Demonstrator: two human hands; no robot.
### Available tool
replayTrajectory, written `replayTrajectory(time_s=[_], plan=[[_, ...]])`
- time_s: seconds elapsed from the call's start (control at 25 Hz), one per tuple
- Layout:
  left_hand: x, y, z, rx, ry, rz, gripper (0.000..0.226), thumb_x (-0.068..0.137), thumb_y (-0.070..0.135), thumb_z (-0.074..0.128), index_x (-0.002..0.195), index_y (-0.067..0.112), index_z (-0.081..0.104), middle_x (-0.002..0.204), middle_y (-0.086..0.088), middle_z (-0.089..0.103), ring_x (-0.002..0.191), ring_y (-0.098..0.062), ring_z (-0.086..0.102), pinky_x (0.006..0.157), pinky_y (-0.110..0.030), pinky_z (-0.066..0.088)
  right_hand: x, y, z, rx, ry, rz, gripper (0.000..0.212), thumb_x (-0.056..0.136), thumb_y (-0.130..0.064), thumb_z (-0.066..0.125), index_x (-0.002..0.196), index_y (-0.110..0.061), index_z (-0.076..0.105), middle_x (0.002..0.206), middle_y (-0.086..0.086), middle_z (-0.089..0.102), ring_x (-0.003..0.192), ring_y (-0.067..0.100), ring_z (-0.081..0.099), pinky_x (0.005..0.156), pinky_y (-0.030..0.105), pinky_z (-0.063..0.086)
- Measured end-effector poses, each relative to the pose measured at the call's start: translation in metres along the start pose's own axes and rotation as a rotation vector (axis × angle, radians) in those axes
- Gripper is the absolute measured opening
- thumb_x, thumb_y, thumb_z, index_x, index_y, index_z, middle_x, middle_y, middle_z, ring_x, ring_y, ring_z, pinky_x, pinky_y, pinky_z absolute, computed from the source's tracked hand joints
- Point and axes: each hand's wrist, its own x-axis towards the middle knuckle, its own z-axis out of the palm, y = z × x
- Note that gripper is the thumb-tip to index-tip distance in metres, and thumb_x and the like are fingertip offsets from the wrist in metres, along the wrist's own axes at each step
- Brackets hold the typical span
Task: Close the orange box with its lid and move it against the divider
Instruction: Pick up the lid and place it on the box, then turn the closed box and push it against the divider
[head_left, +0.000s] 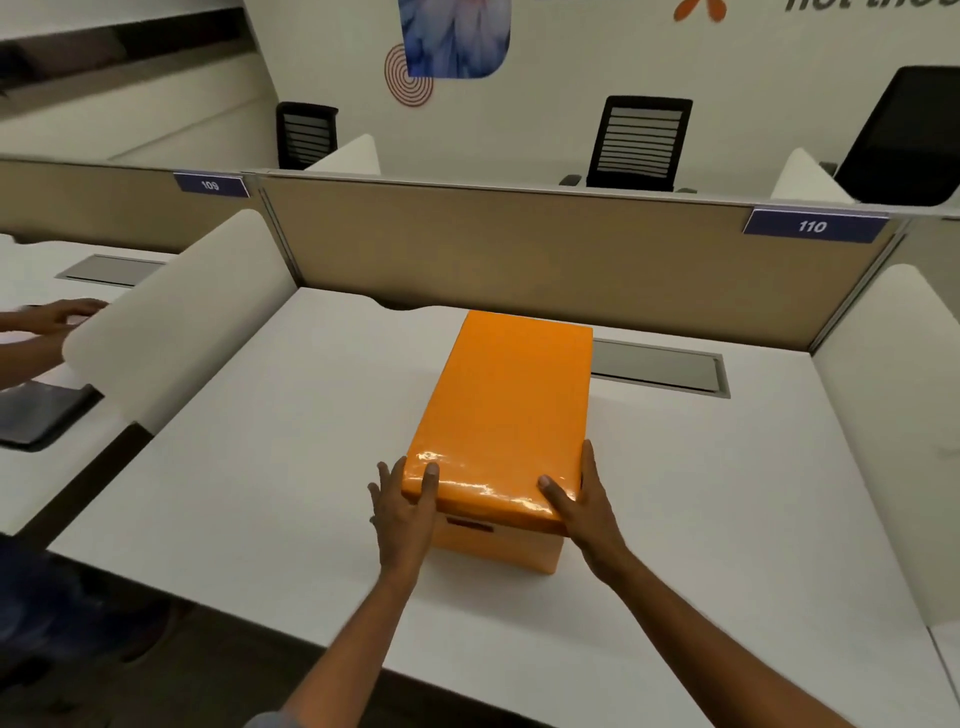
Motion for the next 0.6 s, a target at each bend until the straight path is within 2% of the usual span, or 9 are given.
replayTrajectory(time_s=[0.12, 0.2, 0.28, 0.36, 0.44, 0.6], plan=[[0.002, -0.006, -0.006, -0.050, -0.005, 0.033, 0.066, 0.089, 0.066, 0.048, 0.143, 0.030, 0.039, 0.145, -0.007, 0.050, 0.128, -0.032, 0.052, 0.097, -0.045, 0.051, 0.000, 0.002, 0.008, -0.028, -0.004, -0.018, 0.095, 0.088, -0.056, 0.061, 0.157, -0.039, -0.002, 0.159, -0.003, 0.032, 0.137, 0.022, 0.046, 0.110, 0.048, 0.045], [0.006, -0.007, -0.013, -0.103, 0.013, 0.022, 0.053, 0.093, 0.051, 0.055, 0.138, 0.023, 0.048, 0.132, -0.005, 0.059, 0.116, -0.027, 0.060, 0.086, -0.032, 0.052, -0.001, 0.007, 0.012, -0.050, 0.007, -0.020, 0.097, 0.088, -0.060, 0.060, 0.156, -0.040, -0.005, 0.163, -0.004, 0.026, 0.142, 0.022, 0.040, 0.114, 0.050, 0.040], [0.010, -0.008, -0.020, -0.128, 0.015, 0.011, 0.044, 0.093, 0.044, 0.059, 0.128, 0.019, 0.054, 0.117, -0.002, 0.064, 0.109, -0.025, 0.063, 0.076, -0.024, 0.049, -0.001, 0.011, 0.014, -0.091, 0.012, -0.026, 0.097, 0.088, -0.062, 0.058, 0.157, -0.039, -0.006, 0.166, -0.005, 0.020, 0.147, 0.021, 0.032, 0.118, 0.050, 0.034], [0.018, -0.013, -0.027, -0.130, -0.003, 0.002, 0.038, 0.091, 0.041, 0.063, 0.121, 0.018, 0.056, 0.110, 0.000, 0.065, 0.106, -0.025, 0.065, 0.071, -0.023, 0.048, 0.001, 0.011, 0.016, -0.139, 0.019, -0.016, 0.098, 0.088, -0.063, 0.056, 0.157, -0.037, -0.007, 0.168, -0.006, 0.011, 0.151, 0.021, 0.024, 0.121, 0.050, 0.028], [0.029, -0.019, -0.035, -0.131, -0.051, -0.010, 0.035, 0.089, 0.041, 0.067, 0.116, 0.021, 0.057, 0.109, 0.002, 0.066, 0.106, -0.023, 0.066, 0.074, -0.025, 0.051, 0.000, 0.012, 0.021, -0.189, 0.047, -0.012, 0.096, 0.088, -0.063, 0.053, 0.157, -0.036, -0.008, 0.169, -0.006, 0.006, 0.153, 0.021, 0.018, 0.122, 0.049, 0.025], [0.045, -0.026, -0.051, -0.181, -0.189, -0.094, 0.047, 0.080, 0.045, 0.075, 0.120, 0.027, 0.059, 0.111, 0.006, 0.067, 0.107, -0.017, 0.066, 0.092, -0.041, 0.056, -0.006, 0.022, 0.030, -0.250, 0.123, -0.036, 0.087, 0.095, -0.056, 0.050, 0.158, -0.035, -0.006, 0.169, -0.009, 0.003, 0.152, 0.012, 0.014, 0.123, 0.046, 0.022]])
